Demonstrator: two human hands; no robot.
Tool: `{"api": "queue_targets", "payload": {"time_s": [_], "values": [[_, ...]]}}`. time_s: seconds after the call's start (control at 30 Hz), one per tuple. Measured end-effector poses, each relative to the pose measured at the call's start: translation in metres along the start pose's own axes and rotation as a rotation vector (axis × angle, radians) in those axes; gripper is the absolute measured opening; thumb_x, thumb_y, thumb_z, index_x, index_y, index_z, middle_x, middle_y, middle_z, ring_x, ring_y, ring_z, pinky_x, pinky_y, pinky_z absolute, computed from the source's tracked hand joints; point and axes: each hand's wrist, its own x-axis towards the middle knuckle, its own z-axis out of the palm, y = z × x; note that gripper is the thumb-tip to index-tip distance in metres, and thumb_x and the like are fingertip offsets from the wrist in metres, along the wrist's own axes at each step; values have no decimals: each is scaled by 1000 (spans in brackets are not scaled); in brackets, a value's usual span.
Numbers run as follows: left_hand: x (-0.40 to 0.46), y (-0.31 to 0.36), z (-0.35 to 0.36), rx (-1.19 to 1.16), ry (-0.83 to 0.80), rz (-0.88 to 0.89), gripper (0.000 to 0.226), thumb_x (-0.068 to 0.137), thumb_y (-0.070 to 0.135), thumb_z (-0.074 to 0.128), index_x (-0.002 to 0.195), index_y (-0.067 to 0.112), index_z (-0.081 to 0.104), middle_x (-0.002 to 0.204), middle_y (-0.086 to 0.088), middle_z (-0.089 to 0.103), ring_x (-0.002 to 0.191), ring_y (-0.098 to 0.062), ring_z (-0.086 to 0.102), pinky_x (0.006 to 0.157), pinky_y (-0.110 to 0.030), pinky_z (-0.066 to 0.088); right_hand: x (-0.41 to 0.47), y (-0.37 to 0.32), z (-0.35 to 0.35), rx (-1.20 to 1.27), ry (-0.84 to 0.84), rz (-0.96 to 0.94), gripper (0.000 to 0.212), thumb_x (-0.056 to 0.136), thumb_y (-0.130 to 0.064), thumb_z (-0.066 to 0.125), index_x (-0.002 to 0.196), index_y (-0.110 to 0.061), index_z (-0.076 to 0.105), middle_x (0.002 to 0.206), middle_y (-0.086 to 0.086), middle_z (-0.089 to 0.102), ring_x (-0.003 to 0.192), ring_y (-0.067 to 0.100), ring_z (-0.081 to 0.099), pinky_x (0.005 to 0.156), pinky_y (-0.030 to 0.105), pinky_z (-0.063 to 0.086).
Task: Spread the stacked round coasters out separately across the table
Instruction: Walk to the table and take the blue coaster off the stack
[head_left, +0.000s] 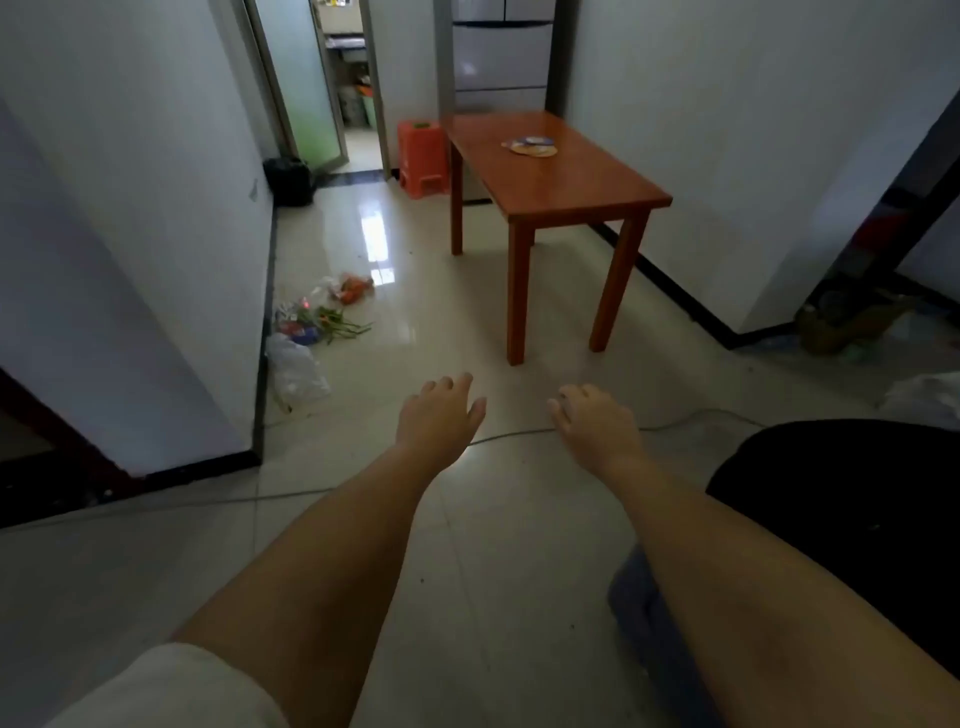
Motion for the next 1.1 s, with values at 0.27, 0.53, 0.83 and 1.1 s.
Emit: {"api": "queue_targets", "payload": {"time_s": [0.27,0.53,0.83,1.1], "values": [[96,-9,26,0,-92,-23,47,98,40,34,137,14,44,127,-11,60,116,-29,56,88,-41,49,102,19,22,46,-60,-8,39,98,-35,38,114,-7,59,120,15,61,111,34,57,87,41,49],[237,-21,31,5,-101,-122,46,98,39,34,133,12,47,128,-10,59,117,-28,55,91,-41,48,265,31,26,-16,-223,-68,39,97,-34,37,114,-6,59,121,17,60,112,35,56,91,44,48],[368,-104,27,-18,-70,-254,46,97,39,36,131,11,50,128,-13,59,116,-29,56,93,-42,50,428,-35,54,-62,-261,-197,41,97,-36,36,111,-7,60,118,17,58,112,36,55,91,42,48],[528,-208,-2,18,-39,-177,46,97,39,36,131,10,50,130,-13,58,116,-29,57,93,-43,51,590,-99,71,-38,-236,-103,40,97,-37,38,116,-8,59,123,17,57,115,36,55,94,44,47]]}}
